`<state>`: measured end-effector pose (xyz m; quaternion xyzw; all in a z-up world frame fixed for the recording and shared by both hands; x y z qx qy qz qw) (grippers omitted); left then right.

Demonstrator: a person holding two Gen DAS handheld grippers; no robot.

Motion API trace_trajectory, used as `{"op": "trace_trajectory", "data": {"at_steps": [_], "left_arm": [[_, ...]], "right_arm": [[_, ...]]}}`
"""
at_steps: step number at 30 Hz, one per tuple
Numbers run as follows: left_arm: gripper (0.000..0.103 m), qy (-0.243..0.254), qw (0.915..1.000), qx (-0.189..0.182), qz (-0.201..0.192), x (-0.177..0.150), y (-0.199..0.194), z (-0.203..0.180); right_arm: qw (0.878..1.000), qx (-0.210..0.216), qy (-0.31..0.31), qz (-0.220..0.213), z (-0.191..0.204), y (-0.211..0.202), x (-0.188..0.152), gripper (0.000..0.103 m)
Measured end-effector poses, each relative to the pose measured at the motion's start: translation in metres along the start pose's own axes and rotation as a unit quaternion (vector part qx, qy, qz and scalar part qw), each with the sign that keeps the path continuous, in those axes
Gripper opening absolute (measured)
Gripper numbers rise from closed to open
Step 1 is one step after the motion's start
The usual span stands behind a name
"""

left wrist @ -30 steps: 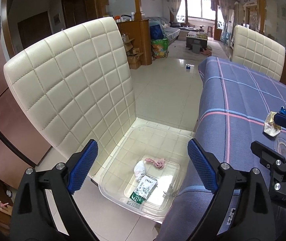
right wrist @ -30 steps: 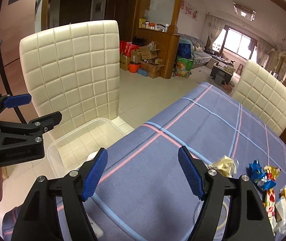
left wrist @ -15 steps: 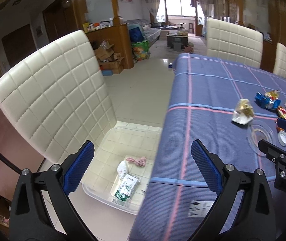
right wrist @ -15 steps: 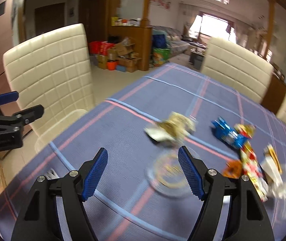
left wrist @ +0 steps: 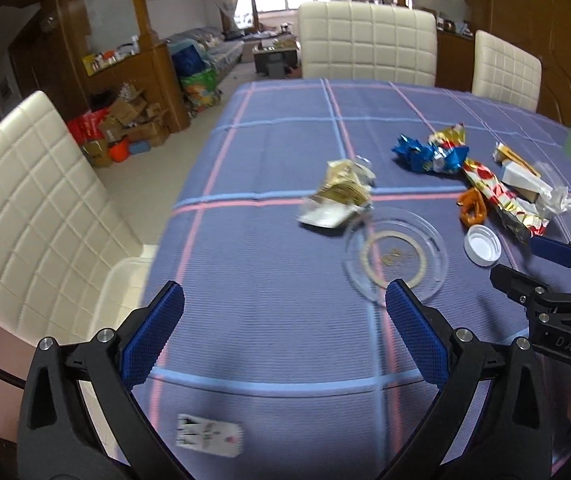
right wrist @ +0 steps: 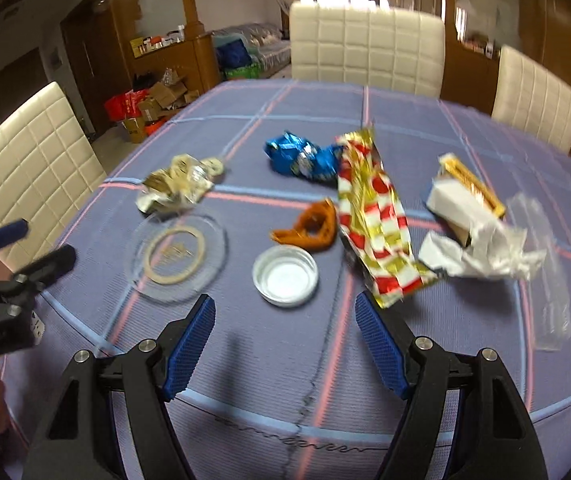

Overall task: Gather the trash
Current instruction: 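Move both tools back over the table toward the clear plastic lid, then grasp the clear plastic lid by its rim with the left tool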

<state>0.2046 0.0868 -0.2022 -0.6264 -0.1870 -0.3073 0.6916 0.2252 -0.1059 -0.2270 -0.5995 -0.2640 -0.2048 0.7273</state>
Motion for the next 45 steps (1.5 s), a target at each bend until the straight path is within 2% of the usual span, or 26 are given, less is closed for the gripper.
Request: {"op": "trace_trajectory", "data": {"at_steps": [4, 12, 15, 18, 31, 36, 39, 42, 45], "left_arm": [[0.099, 0.006, 0.9995, -0.018, 0.026, 0.001, 0.021, -0.021], [0.099, 0.033, 0.9971, -0.046, 0.051, 0.005, 0.043, -0.052], [0.1, 0.045, 0.9966, -0.047, 0.049, 0.008, 0.049, -0.06], [0.099, 0.04, 0.9965, -0.053, 0.051, 0.014, 0.056, -0.063], [0.099, 0.008, 0.9937, -0.093, 0.062, 0.019, 0.062, -0.065], [0.099, 0.021, 0.9949, -0.075, 0.064, 0.022, 0.067, -0.065], [0.1, 0.014, 0.9935, -0.09, 0.068, 0.022, 0.069, -0.064], [0.1, 0.03, 0.9924, -0.095, 0.072, 0.021, 0.071, -0.07], [0.1, 0.043, 0.994, -0.069, 0.072, 0.018, 0.074, -0.071]], "right_arm": [[1.0, -0.001, -0.004, 0.009, -0.006, 0.01, -0.002, 0.069], [0.999, -0.017, -0.035, 0.013, -0.012, 0.027, 0.002, 0.061], [0.999, -0.009, -0.047, 0.01, -0.011, 0.028, 0.005, 0.046], [0.999, -0.003, -0.052, 0.007, -0.012, 0.03, 0.009, 0.04], [0.999, 0.011, -0.046, 0.004, -0.016, 0.034, 0.014, 0.038], [0.999, 0.01, -0.048, 0.004, -0.016, 0.034, 0.015, 0.038], [0.999, 0.009, -0.052, 0.004, -0.017, 0.034, 0.014, 0.038], [0.998, 0.006, -0.056, 0.004, -0.022, 0.031, 0.012, 0.038], [0.998, 0.007, -0.055, 0.004, -0.023, 0.031, 0.012, 0.038]]}}
Point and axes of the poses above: each gripper's, at about its wrist camera, not at the fingertips, and y roughly the way its jaws point, z to its left, x to its top, the point moved 8 cm from there along y, roughly the way its jaws point, and after that the axes turned 5 degrees about y, right-handed, at the moved point
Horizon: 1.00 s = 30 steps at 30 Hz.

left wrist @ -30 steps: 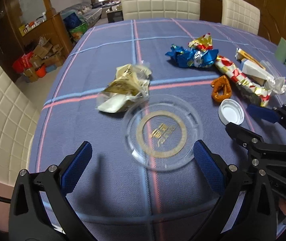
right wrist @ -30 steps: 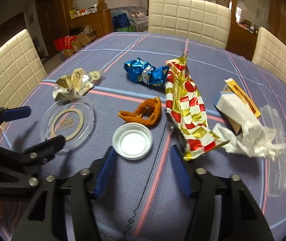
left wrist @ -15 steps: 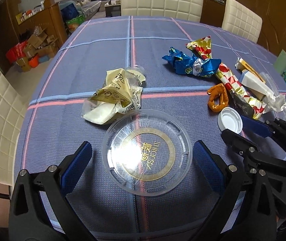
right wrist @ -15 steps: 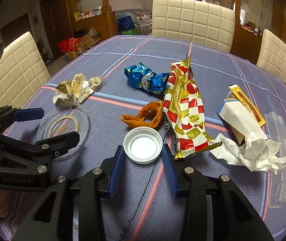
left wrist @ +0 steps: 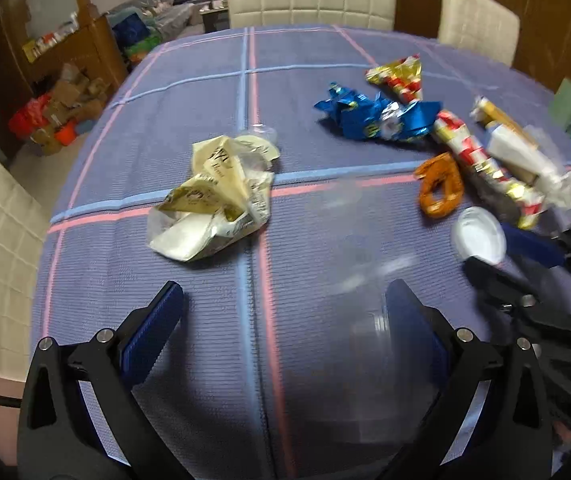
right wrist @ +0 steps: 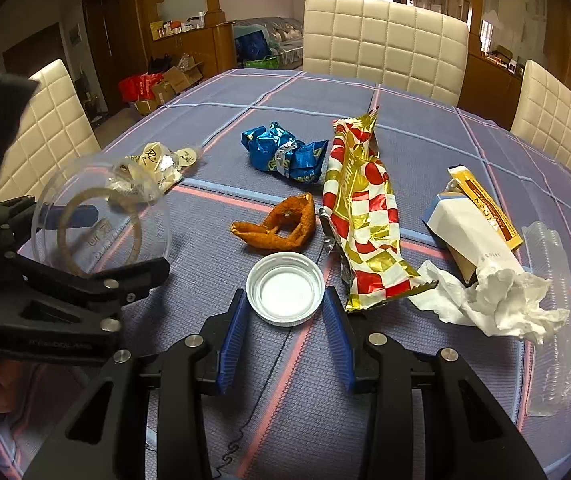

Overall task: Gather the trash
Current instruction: 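Grasp the clear plastic lid by its rim with the left tool, then carry the clear lid toward the bin while the right tool approaches the bottle cap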

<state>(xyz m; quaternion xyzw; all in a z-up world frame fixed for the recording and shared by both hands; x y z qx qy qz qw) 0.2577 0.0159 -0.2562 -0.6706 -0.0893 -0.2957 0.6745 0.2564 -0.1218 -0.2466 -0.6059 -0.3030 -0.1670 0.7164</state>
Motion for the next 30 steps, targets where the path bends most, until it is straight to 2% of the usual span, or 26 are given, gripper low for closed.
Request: {"op": "trace_trajectory", "data": {"at_steps": [3, 5, 6, 7, 8, 9, 10, 13, 18, 30], "left_arm": [[0.1, 0.001, 1.0, 0.003, -0.004, -0.001, -0.001, 0.0], [0.096, 0.011, 0.9998, 0.009, -0.014, -0.001, -0.003, 0.0], [0.082, 0.013, 0.9997, 0.005, -0.02, -0.001, -0.005, -0.002], [0.064, 0.014, 0.9995, -0.009, -0.025, 0.0, -0.007, -0.005], [0.052, 0.015, 0.9994, -0.016, -0.025, 0.0, -0.009, -0.007], [0.025, 0.02, 0.9993, -0.02, -0.026, 0.001, -0.011, -0.011], [0.02, 0.028, 0.9992, -0.015, -0.025, 0.001, -0.012, -0.014], [0.014, 0.039, 0.9989, -0.008, -0.026, -0.003, -0.015, -0.019], [0.014, 0.045, 0.9984, 0.0, -0.033, -0.008, -0.026, -0.019], [0.014, 0.048, 0.9962, 0.046, -0.057, -0.02, -0.065, 0.001]], "right_arm": [[1.0, -0.004, -0.004, -0.001, 0.001, -0.001, -0.001, 0.038], [1.0, -0.002, -0.003, 0.0, 0.001, 0.0, -0.001, 0.038], [1.0, -0.001, -0.002, 0.0, 0.001, 0.0, 0.0, 0.038], [1.0, -0.001, -0.002, 0.0, 0.0, 0.0, 0.0, 0.038], [1.0, 0.0, -0.002, 0.0, 0.0, 0.0, 0.0, 0.038], [1.0, 0.0, -0.002, 0.0, 0.0, 0.0, 0.0, 0.038], [1.0, 0.0, -0.001, 0.0, 0.0, 0.0, 0.0, 0.038], [1.0, 0.003, 0.001, -0.001, 0.0, -0.001, 0.0, 0.038], [1.0, 0.005, -0.004, -0.001, 0.004, -0.002, -0.003, 0.038], [0.999, 0.016, -0.038, -0.021, 0.035, -0.024, -0.01, 0.038]]}}
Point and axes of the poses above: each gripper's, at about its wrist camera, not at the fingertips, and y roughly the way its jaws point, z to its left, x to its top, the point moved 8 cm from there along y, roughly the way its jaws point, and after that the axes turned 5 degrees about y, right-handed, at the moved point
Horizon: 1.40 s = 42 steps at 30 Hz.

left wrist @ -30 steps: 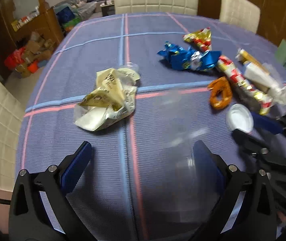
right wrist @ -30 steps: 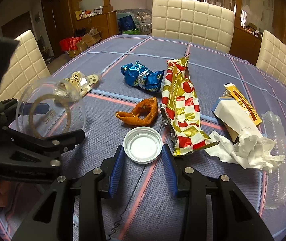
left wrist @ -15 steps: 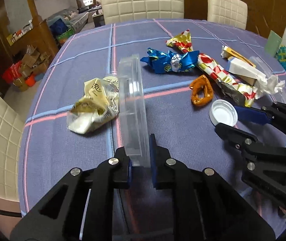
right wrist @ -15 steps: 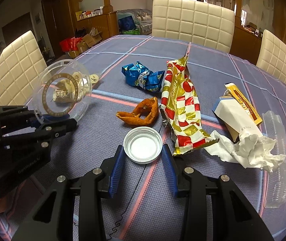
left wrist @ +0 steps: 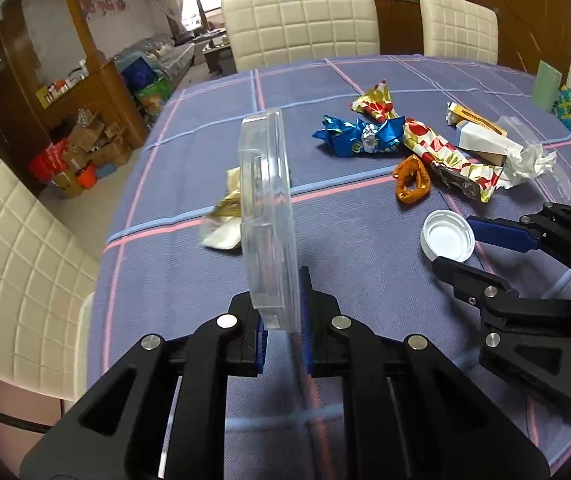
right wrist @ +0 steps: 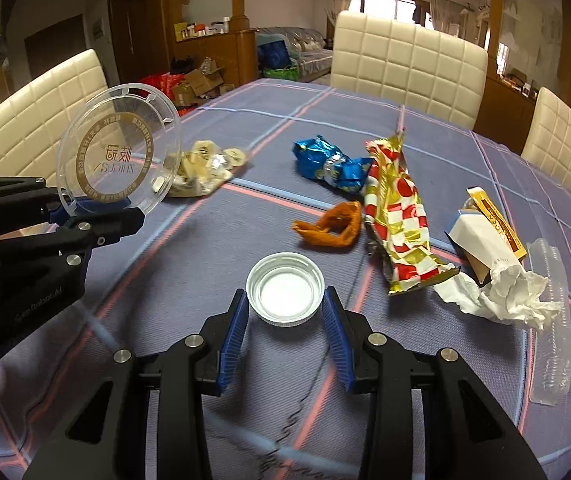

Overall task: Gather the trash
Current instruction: 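Carry the clear lid toward the bin while the right tool approaches the bottle cap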

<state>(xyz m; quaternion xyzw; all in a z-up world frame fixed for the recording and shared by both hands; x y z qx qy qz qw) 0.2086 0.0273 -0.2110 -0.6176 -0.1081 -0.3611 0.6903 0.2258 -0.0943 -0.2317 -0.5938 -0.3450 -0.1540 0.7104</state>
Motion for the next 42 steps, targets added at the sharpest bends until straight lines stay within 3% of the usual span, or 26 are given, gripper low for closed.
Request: {"op": "trace_trajectory", "data": {"at_steps": [11, 25, 32, 42], "left_arm": [[0.014, 0.003, 0.9988, 0.04, -0.028, -0.012, -0.04, 0.018], [0.014, -0.028, 0.9964, 0.063, -0.048, -0.034, -0.068, 0.045], [0.014, -0.062, 0.994, 0.08, -0.042, -0.057, -0.069, 0.085], [0.014, -0.121, 0.9859, 0.114, -0.019, -0.103, -0.063, 0.16]], "right_arm": [[0.999, 0.013, -0.027, -0.029, 0.031, -0.037, 0.004, 0.038], [0.994, 0.021, -0.087, -0.057, 0.083, -0.065, 0.018, 0.038], [0.993, 0.047, -0.103, -0.036, 0.115, -0.047, 0.029, 0.038], [0.983, 0.082, -0.163, -0.005, 0.197, -0.008, 0.043, 0.038]]}}
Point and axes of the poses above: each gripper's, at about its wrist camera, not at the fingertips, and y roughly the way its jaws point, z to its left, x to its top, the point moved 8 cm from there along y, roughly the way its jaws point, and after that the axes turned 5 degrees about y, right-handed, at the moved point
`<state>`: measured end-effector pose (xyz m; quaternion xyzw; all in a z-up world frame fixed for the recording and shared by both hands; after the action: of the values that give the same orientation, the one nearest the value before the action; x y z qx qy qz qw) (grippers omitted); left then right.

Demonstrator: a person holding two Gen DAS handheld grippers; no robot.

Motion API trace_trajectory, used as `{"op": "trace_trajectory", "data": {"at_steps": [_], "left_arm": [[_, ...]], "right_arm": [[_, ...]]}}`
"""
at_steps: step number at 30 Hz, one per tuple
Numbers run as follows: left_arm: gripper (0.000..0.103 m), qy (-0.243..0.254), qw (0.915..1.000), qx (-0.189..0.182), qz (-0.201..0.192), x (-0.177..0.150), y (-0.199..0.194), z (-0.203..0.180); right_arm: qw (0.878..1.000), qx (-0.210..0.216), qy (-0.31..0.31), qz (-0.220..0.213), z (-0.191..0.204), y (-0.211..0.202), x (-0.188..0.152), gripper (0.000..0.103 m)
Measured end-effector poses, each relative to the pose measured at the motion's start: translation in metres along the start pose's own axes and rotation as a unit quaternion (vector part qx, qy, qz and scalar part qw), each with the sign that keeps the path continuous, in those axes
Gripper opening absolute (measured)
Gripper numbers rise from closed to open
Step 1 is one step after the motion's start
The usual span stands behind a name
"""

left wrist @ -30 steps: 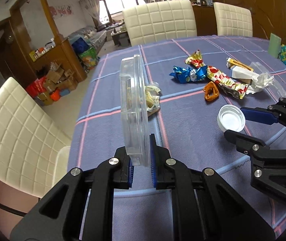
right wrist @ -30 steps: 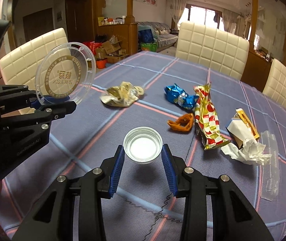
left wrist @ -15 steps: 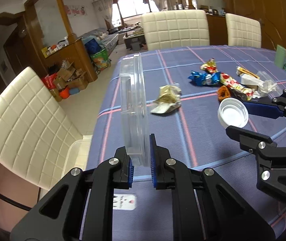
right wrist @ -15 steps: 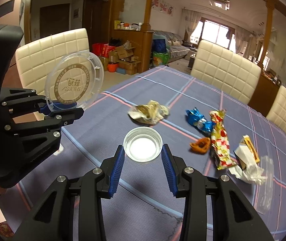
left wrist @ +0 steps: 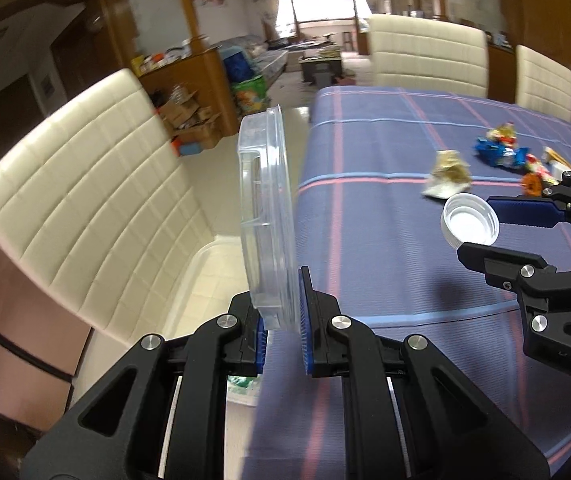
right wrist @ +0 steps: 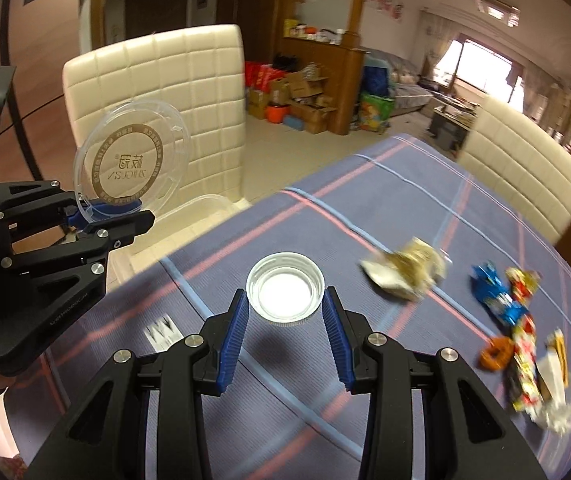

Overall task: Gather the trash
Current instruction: 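Carry the clear lid toward the bin while the right tool approaches the bottle cap, then open the left tool over the bin while the right tool releases the white bottle cap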

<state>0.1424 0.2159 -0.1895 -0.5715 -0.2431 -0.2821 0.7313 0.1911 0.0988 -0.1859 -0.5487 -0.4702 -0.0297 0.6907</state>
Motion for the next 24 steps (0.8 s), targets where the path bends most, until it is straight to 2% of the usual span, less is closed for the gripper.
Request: {"op": "trace_trajectory", "data": {"at_steps": [5, 11, 18, 24], "left_arm": [[0.014, -0.03, 0.9993, 0.016, 0.016, -0.015, 0.012, 0.043], [0.014, -0.048, 0.9988, 0.002, 0.011, -0.019, 0.021, 0.067], [0.014, -0.051, 0.9985, -0.015, 0.012, -0.02, 0.039, 0.073], [0.016, -0.071, 0.997, -0.002, 0.031, -0.022, 0.058, 0.087]], "right_arm": [[0.999, 0.018, -0.029, 0.005, 0.037, 0.024, 0.021, 0.038], [0.998, 0.031, -0.057, 0.013, 0.069, 0.045, 0.031, 0.038], [0.998, 0.031, -0.055, 0.023, 0.068, 0.062, 0.036, 0.038], [0.998, 0.037, -0.045, 0.026, 0.067, 0.074, 0.045, 0.038]]}}
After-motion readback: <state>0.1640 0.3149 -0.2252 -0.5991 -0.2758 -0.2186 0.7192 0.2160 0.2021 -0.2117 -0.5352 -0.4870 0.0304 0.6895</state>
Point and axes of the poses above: each gripper's, at about its wrist camera, not at the fingertips, and y roughly the way its jaws point, z to its left, x to its top, the point moved 8 cm from there along y, roughly the way its jaws point, and after that the axes turned 5 degrees about y, right-handed, at the moved point
